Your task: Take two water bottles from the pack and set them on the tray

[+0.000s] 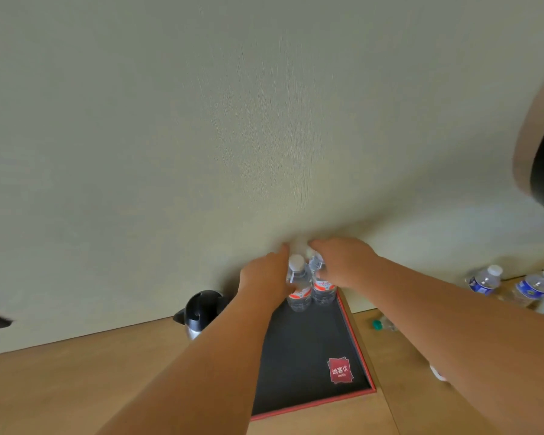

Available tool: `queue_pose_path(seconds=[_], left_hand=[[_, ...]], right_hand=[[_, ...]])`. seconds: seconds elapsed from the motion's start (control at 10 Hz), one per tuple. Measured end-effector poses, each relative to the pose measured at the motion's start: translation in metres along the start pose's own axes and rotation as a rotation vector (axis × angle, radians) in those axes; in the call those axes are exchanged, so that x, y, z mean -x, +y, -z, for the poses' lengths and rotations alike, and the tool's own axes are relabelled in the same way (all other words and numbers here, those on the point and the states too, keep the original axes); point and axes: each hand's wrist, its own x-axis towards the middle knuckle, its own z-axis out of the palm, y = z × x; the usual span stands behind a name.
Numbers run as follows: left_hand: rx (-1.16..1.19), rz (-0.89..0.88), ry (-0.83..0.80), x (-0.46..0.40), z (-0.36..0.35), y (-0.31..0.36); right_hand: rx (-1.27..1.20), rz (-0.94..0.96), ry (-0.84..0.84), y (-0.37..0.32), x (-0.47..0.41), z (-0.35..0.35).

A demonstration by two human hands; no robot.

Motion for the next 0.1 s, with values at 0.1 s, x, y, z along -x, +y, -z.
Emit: queue_pose_path(seconds=[0.1], left_hand=[[-0.094, 0.031, 0.084, 0.0144, 0.0109, -0.0115]], right_hand=[[0.032, 0.010, 0.051, -0.0064, 0.0106, 0.0092]])
